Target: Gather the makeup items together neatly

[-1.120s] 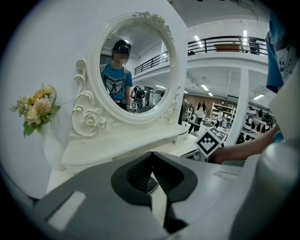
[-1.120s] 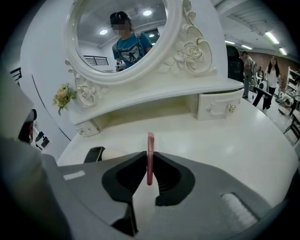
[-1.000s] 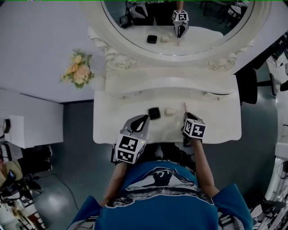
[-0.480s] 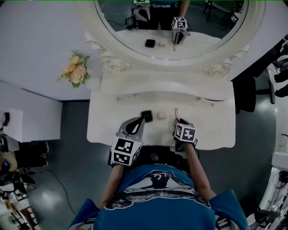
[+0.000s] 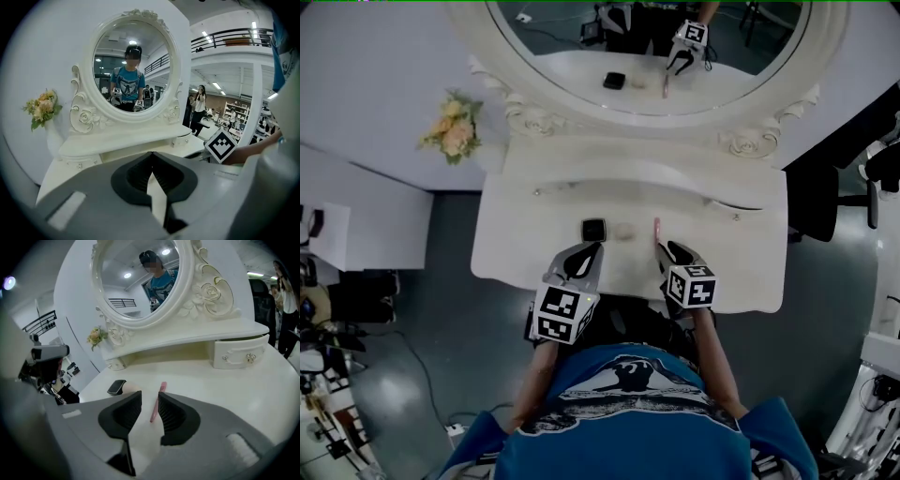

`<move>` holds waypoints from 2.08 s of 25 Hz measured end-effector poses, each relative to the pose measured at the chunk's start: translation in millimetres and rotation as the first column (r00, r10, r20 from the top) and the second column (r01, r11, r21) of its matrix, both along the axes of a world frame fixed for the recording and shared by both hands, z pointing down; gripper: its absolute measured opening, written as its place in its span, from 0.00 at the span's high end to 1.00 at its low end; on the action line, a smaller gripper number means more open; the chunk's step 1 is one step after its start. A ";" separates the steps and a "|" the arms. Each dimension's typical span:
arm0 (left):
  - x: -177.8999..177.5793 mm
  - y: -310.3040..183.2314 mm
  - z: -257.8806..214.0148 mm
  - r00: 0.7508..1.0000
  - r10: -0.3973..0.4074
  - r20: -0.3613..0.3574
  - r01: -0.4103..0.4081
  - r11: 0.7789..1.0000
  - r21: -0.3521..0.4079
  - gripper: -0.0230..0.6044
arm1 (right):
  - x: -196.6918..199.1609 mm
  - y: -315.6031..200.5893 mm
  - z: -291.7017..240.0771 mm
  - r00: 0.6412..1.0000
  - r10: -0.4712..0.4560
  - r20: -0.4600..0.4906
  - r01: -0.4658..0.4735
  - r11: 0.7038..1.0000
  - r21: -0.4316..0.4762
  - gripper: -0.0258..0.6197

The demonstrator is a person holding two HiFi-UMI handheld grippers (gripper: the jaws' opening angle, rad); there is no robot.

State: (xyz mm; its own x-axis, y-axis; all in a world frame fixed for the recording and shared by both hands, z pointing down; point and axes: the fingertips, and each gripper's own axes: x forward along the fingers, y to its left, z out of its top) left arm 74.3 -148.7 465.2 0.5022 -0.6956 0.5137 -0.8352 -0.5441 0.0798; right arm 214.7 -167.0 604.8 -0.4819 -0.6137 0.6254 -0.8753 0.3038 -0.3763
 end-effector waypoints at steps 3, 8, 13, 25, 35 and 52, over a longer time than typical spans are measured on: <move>8.8 11.0 4.4 1.000 0.002 0.010 -0.002 1.000 -0.013 0.94 | -1.1 2.8 -14.2 0.999 -0.033 0.038 0.032 0.999 0.034 0.78; 6.9 23.7 8.4 1.000 -0.017 0.024 0.017 0.999 -0.030 0.93 | -9.7 6.8 -34.3 0.992 -0.103 0.070 0.096 0.991 0.093 0.80; -4.9 24.4 2.4 0.999 -0.046 0.023 0.046 0.999 -0.016 0.93 | -24.8 6.9 -54.7 0.980 -0.139 0.142 0.114 0.979 0.171 0.87; -51.3 68.7 -2.4 0.996 -0.091 0.002 0.091 0.996 0.013 0.94 | -72.9 39.8 -108.6 0.939 -0.179 0.295 0.105 0.962 0.252 0.92; -82.1 134.2 -7.0 0.997 -0.061 -0.041 0.063 0.997 0.051 0.93 | -110.1 113.1 -131.8 0.944 -0.171 0.281 0.085 0.952 0.295 0.96; -93.7 229.8 0.4 0.997 0.000 -0.081 0.006 0.997 0.074 0.94 | -151.0 224.7 -141.9 0.940 -0.229 0.252 0.137 0.931 0.338 0.96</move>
